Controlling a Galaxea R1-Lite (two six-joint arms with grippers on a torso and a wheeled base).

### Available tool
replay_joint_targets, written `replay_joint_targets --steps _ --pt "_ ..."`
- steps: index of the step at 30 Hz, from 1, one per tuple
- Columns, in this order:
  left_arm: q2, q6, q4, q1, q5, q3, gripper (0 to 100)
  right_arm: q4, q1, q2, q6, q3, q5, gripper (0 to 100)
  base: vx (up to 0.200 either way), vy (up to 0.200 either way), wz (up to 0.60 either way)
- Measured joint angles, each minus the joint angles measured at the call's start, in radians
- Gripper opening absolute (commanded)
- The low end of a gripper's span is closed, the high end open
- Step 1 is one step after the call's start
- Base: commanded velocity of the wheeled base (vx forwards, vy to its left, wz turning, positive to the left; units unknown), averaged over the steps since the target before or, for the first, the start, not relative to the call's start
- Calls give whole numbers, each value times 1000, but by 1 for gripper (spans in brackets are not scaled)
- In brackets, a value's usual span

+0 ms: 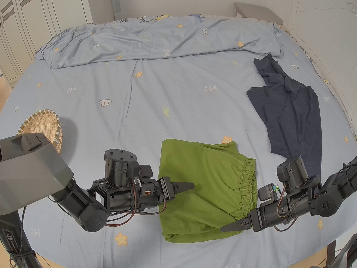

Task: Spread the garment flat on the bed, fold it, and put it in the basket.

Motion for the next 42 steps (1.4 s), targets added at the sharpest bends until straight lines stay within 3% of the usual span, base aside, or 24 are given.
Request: replay_joint_targets --steps 7,13,17,24,28,31,35,42 --pt "6 8 1 -5 -29 6 0 -13 -1 -11 8 -9 -2 100 0 0 0" --pt "-39 52 31 17 -113 38 0 15 -27 -73 28 -69 -10 100 0 0 0" --pt "-104 89 147 52 -141 33 0 83 -66 -114 33 -157 -14 100 0 0 0" --pt "-222 181 584 106 -166 -114 0 250 -133 -165 21 -320 -54 100 0 0 0" --pt "-278 300 789 132 -176 -231 0 338 -162 -182 11 -401 -106 100 0 0 0" --pt "-314 361 854 157 -183 -301 0 380 -178 -184 7 -448 -136 100 0 0 0" --pt "-343 373 864 187 -186 -359 0 394 -188 -176 6 -474 -149 100 0 0 0" --pt "-374 379 920 206 -187 -398 0 396 -190 -175 7 -483 -150 100 0 200 0"
